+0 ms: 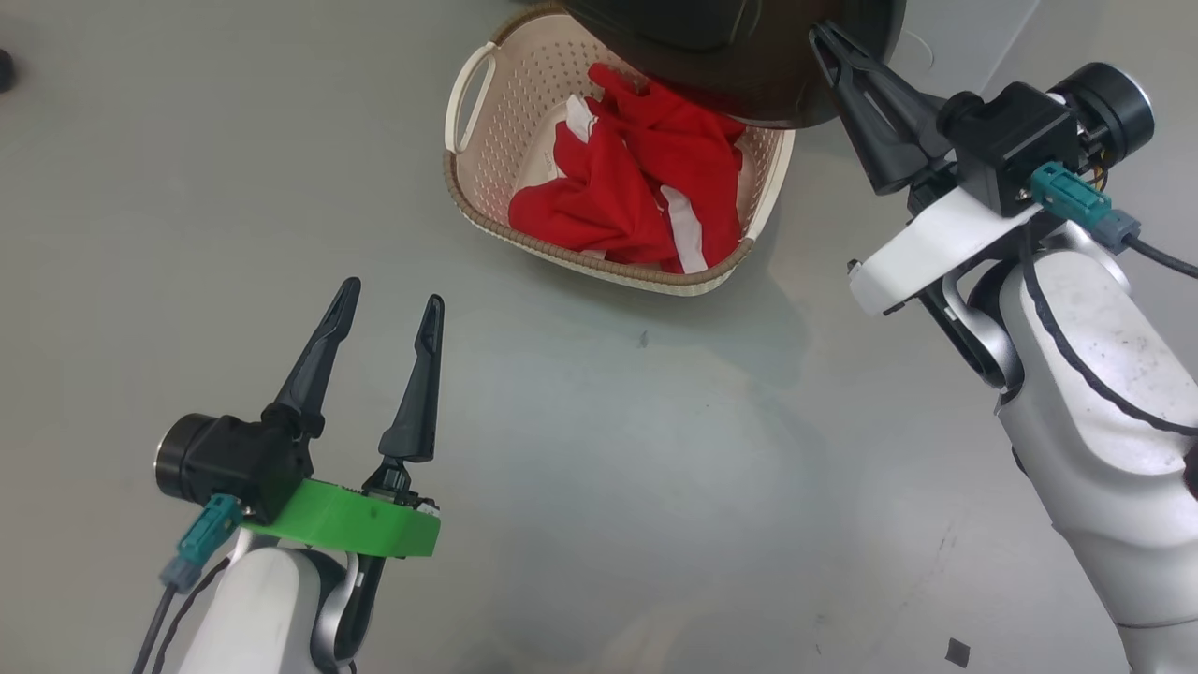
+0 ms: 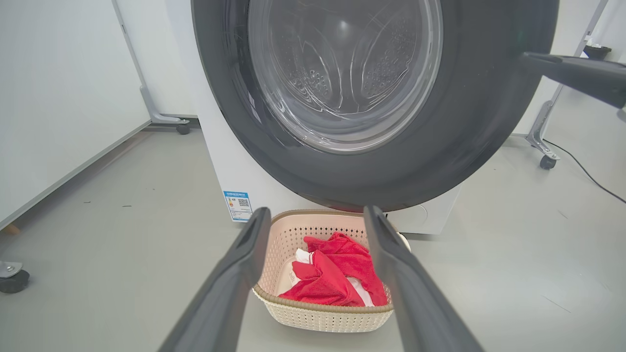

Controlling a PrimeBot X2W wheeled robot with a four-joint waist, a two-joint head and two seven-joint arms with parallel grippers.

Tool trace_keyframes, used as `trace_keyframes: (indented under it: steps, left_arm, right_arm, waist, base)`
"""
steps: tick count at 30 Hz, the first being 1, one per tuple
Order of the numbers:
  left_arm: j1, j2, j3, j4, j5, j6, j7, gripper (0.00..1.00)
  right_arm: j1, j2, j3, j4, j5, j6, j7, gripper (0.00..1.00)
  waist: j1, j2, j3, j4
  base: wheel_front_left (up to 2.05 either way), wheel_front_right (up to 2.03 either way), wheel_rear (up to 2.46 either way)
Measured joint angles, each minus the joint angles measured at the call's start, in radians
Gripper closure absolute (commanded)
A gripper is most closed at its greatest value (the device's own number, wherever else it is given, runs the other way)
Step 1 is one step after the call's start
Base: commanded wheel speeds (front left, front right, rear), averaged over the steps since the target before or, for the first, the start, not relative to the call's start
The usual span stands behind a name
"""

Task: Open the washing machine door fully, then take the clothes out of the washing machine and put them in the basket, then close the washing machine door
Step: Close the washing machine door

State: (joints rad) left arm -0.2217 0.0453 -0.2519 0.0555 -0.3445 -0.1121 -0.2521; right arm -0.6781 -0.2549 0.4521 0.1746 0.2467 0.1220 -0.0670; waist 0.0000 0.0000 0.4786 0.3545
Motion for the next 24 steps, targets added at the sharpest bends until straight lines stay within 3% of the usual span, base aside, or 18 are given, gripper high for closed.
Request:
trace_keyframes:
  steps: [24]
  left_arm:
    - [-0.062, -0.013, 0.004, -0.005, -0.016, -0.008, 0.0, 0.0]
  right_arm:
    - [-0.248, -0.067, -0.075, 0.073, 0.043, 0.009, -0.003, 1.0]
  waist:
    - [0.0001, 0.0, 0.154, 0.005]
  base:
    - [0.0, 0.0, 0.0]
